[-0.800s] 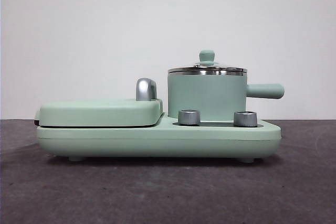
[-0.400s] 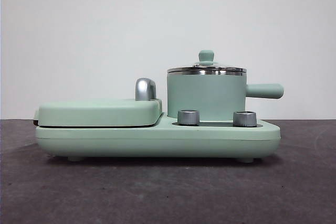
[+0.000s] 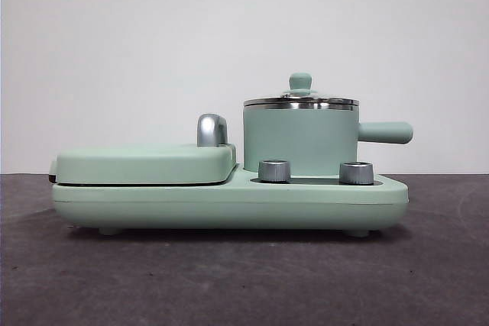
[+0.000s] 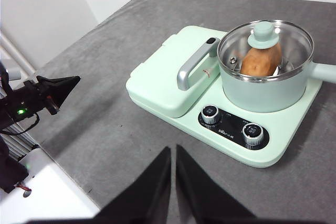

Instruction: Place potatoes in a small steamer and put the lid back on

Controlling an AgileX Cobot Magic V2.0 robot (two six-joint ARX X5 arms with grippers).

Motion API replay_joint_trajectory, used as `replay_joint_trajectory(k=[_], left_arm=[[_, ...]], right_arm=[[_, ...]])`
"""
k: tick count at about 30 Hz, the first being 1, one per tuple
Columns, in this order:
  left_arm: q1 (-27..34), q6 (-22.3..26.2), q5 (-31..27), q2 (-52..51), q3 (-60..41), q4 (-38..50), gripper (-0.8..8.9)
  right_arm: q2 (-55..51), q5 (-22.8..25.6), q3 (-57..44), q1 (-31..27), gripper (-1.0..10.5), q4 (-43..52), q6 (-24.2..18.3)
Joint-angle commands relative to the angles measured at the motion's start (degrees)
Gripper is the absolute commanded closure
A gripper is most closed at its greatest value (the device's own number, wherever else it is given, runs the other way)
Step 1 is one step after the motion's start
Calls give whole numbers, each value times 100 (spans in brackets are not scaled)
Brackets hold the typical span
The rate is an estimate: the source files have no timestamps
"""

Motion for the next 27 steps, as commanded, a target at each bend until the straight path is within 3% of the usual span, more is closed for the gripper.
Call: replay_joint_trajectory(k=[1,22,27], left_arm=[[9,-168,-13,-7,-120,103,808],[9,-168,-13,-7,-118,181,808],[9,-168,-13,-7,-118,179,808]], right_arm=[[26,0,85,31,934,50,-42],[-42,24,48,-2,934,85,-46],[-332,229,-181,-850,934,133,-350]])
